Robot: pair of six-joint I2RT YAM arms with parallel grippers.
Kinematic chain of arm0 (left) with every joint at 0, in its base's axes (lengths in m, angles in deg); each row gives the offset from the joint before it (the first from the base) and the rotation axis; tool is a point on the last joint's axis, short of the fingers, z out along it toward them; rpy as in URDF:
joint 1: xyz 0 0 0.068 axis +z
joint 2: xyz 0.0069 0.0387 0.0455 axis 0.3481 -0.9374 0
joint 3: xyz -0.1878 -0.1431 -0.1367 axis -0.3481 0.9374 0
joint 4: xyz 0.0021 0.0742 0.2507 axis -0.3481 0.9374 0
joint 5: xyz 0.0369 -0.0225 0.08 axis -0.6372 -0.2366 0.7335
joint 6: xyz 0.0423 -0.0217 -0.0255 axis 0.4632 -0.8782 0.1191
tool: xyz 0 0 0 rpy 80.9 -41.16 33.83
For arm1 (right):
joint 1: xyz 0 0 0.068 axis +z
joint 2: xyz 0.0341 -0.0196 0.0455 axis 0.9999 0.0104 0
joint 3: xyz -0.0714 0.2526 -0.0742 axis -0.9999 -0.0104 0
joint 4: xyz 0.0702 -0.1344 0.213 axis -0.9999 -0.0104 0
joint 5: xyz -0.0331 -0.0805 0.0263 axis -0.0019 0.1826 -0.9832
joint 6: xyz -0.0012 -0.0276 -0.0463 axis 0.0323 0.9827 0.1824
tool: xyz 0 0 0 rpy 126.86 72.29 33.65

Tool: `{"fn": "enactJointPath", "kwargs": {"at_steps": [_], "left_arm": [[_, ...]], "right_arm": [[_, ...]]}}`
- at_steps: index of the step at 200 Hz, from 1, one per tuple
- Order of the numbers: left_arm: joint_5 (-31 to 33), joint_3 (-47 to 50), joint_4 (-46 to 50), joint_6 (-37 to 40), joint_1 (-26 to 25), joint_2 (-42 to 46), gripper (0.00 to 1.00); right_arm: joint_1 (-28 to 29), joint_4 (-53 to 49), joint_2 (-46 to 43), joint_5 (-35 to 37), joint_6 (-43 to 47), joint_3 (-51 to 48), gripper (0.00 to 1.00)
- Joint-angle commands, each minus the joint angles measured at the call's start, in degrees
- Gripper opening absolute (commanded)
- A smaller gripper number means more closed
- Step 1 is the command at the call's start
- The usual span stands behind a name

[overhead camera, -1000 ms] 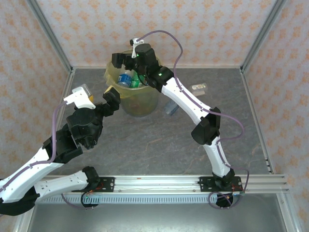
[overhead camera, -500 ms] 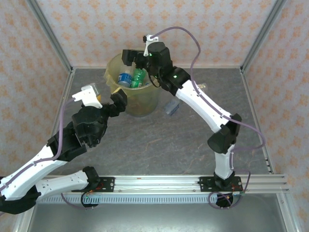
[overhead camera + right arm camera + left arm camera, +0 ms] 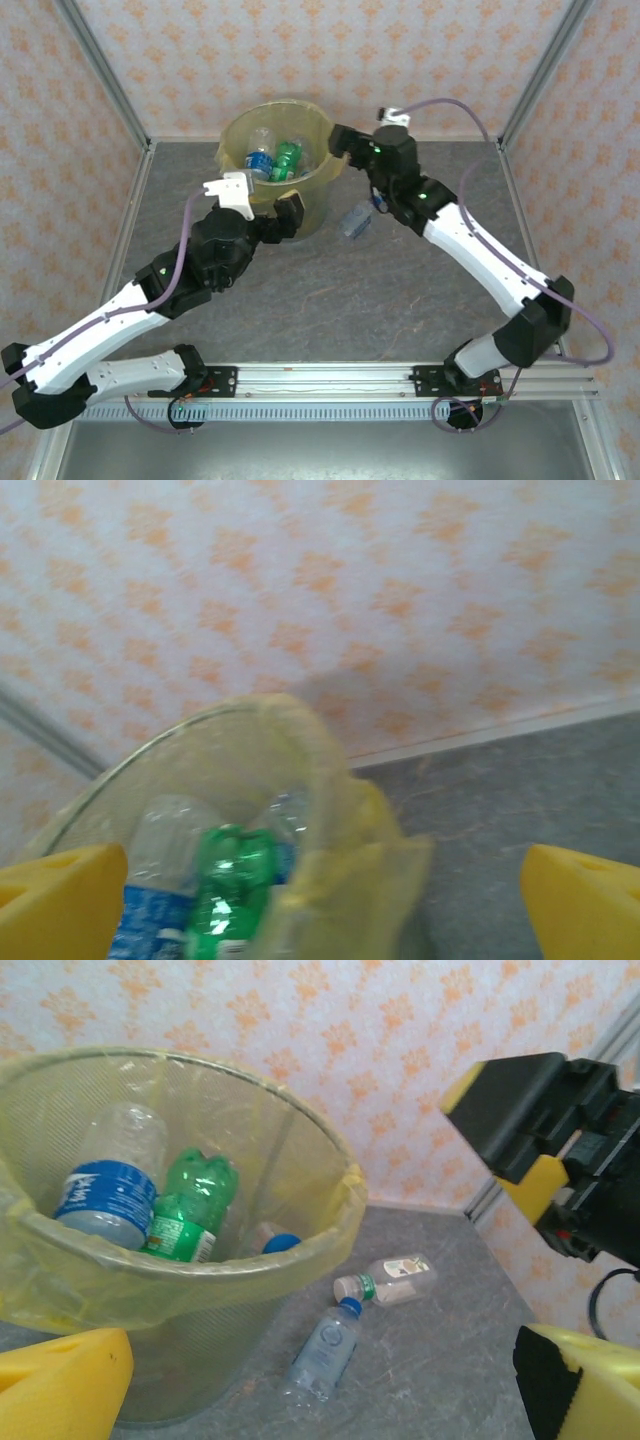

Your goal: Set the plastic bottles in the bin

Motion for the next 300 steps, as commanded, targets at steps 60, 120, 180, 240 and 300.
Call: {"fn": "enactJointPath", "kwargs": {"at_steps": [60, 120, 180, 240, 300], "left_arm": [[-7.1, -0.8, -3.3, 2.6, 0.4, -6.0, 0.99], [-7.6, 0.1, -3.6, 2.7, 0.3, -6.9, 0.99], [-7.2, 1.4, -3.7, 2.9, 0.3, -6.2, 0.99], [-7.1, 1.0, -3.7, 3.1, 0.4, -7.4, 0.99], [-6.2, 1.2, -3.0, 3.4, 0.4, -6.6, 0.99]], "right_arm": [[-15.0, 5.4, -9.8, -11.9, -12.1, -21.4, 0.98], [-19.1, 9.1, 0.3, -26.6, -17.0, -25.2, 0.87], [-19.2, 10.4, 10.6, -30.7, -18.4, -23.5, 0.83], [-15.3, 5.3, 18.3, -24.3, -17.4, -17.5, 0.87], [-11.9, 0.0, 25.6, -16.4, -18.0, -10.5, 0.89]]}}
